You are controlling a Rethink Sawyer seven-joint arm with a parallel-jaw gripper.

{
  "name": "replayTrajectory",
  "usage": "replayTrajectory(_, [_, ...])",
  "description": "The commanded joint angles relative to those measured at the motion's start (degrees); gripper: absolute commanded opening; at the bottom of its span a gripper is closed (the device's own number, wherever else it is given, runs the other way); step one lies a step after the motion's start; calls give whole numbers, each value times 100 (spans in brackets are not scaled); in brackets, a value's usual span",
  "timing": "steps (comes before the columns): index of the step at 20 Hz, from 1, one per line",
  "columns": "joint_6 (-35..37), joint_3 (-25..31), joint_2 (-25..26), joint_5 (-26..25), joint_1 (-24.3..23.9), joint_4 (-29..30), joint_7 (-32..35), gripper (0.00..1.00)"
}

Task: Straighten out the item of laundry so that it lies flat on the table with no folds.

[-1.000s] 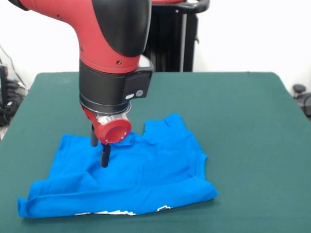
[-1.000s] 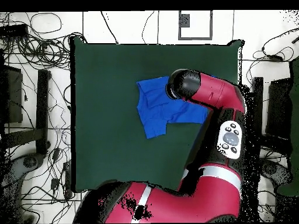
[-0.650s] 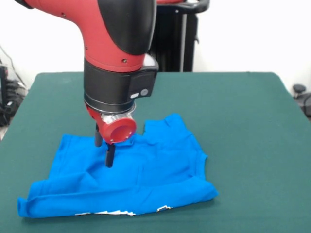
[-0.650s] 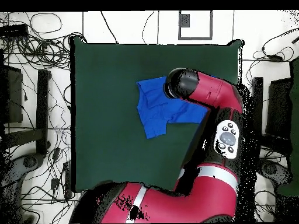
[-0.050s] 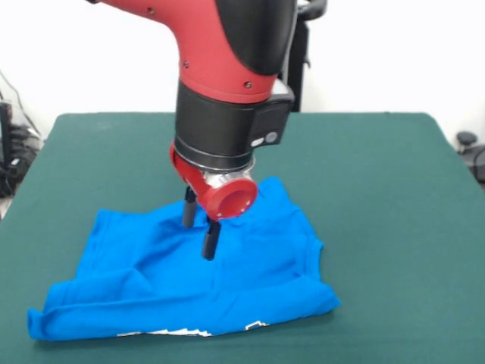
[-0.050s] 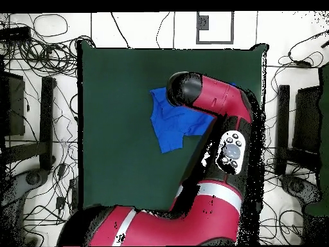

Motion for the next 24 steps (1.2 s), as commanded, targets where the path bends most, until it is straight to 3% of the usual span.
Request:
replayTrajectory(1, [569, -32, 146, 465, 328, 476, 1881, 100])
replayTrajectory(24, [128, -16, 200, 803, 432, 816, 1725, 100])
